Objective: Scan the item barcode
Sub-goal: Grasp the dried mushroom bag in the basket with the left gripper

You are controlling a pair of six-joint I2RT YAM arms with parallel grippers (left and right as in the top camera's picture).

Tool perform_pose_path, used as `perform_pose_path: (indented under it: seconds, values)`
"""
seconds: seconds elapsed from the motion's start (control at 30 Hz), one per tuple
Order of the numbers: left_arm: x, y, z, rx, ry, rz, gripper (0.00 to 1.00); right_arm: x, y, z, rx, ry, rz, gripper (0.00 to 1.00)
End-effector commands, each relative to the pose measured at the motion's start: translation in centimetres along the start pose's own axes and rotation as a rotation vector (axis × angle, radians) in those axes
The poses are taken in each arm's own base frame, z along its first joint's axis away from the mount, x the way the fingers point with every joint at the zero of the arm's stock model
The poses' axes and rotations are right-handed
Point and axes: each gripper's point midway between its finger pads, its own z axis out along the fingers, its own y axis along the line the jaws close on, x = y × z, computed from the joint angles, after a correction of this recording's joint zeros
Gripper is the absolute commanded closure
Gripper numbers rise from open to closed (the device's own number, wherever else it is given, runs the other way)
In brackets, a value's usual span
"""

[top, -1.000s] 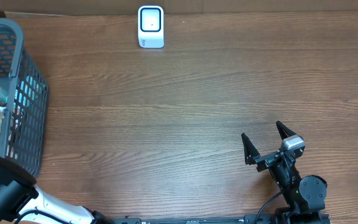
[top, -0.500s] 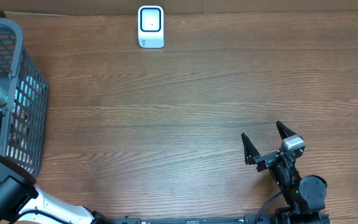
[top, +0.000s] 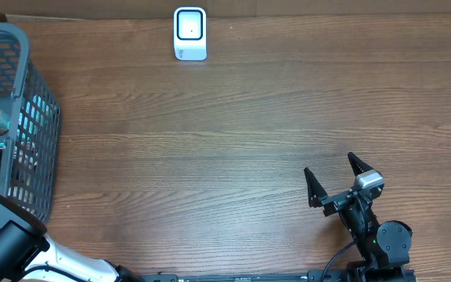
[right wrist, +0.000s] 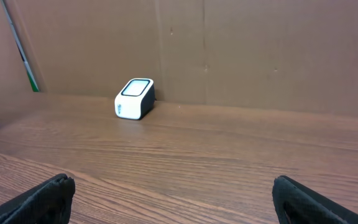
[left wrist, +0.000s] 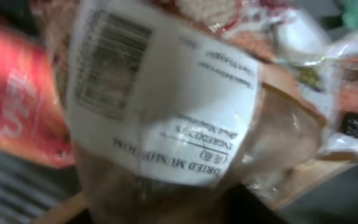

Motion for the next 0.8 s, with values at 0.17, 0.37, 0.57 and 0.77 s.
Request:
perform_pose_path:
  seconds: [0.17,0.37,0.57,0.77]
  values:
    - [0.6,-0.5,0.5,0.034,0.011,0.005,0.96,0.1,-0.2,0.0,0.008,-0.006,-0.005,0.0]
    - [-0.8,-1.5,-1.5,0.104,-0.017,-0.008,0.96,0.1,-0.2,0.0,0.008,-0.006,-0.005,0.0]
    - [-5.3,-2.9,-8.8,0.231,-0.138,-0.117,0.96,0.1,-0.2,0.0,0.008,-0.006,-0.005,0.0]
    - [-9.6,-5.2,-19.9,0.415,-0.335,-0.205,0.96,0.1,-0.2,0.0,0.008,-0.006,-0.005,0.0]
